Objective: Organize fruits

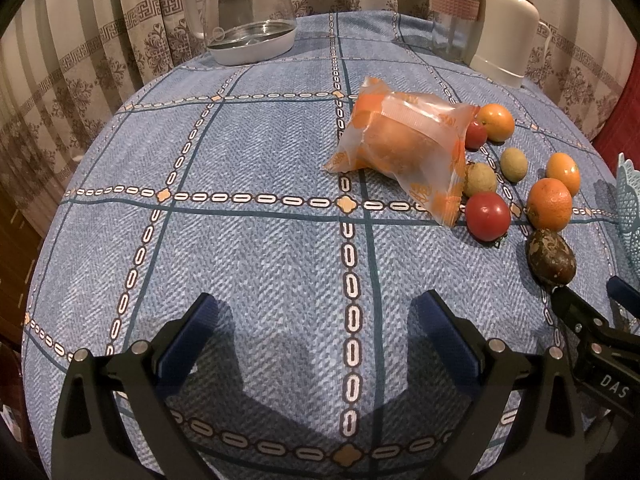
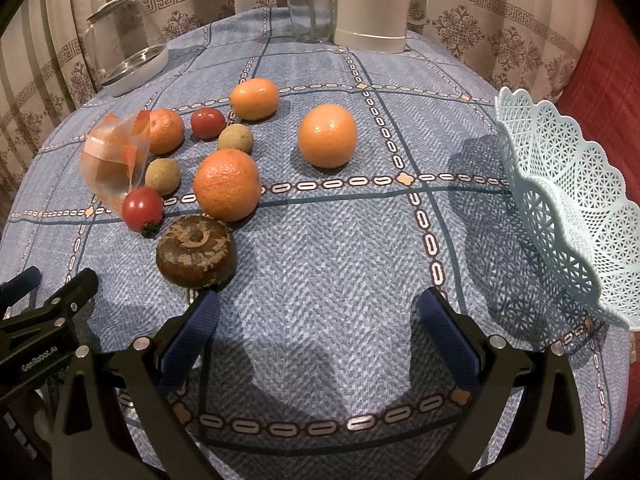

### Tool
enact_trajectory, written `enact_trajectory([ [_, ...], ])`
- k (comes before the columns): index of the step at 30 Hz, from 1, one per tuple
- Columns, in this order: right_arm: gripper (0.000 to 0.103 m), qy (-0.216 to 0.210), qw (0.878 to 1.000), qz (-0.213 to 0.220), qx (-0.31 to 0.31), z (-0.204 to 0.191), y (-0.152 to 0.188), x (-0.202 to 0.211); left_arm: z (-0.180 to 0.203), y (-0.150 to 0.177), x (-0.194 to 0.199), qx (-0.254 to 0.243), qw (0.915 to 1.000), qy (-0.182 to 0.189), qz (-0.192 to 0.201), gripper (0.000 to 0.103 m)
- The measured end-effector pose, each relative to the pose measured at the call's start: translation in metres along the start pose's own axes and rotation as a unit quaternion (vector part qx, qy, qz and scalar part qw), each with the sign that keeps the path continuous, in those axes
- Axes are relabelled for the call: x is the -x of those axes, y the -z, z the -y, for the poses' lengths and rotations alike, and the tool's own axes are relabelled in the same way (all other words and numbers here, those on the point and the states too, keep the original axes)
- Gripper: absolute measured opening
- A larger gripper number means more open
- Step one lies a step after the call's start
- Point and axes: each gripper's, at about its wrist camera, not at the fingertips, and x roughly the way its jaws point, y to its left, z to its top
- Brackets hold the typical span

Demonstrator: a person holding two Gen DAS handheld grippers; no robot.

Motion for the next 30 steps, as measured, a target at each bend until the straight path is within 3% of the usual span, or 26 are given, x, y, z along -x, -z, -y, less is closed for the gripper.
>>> enact_trajectory([
  [30, 0.101, -0.006, 1.0, -0.001, 0.002, 0.0007, -0.0008, 0.001, -0.0012, 0.0007, 0.0018, 0.005, 1.0, 0.006, 0.003, 0.098],
])
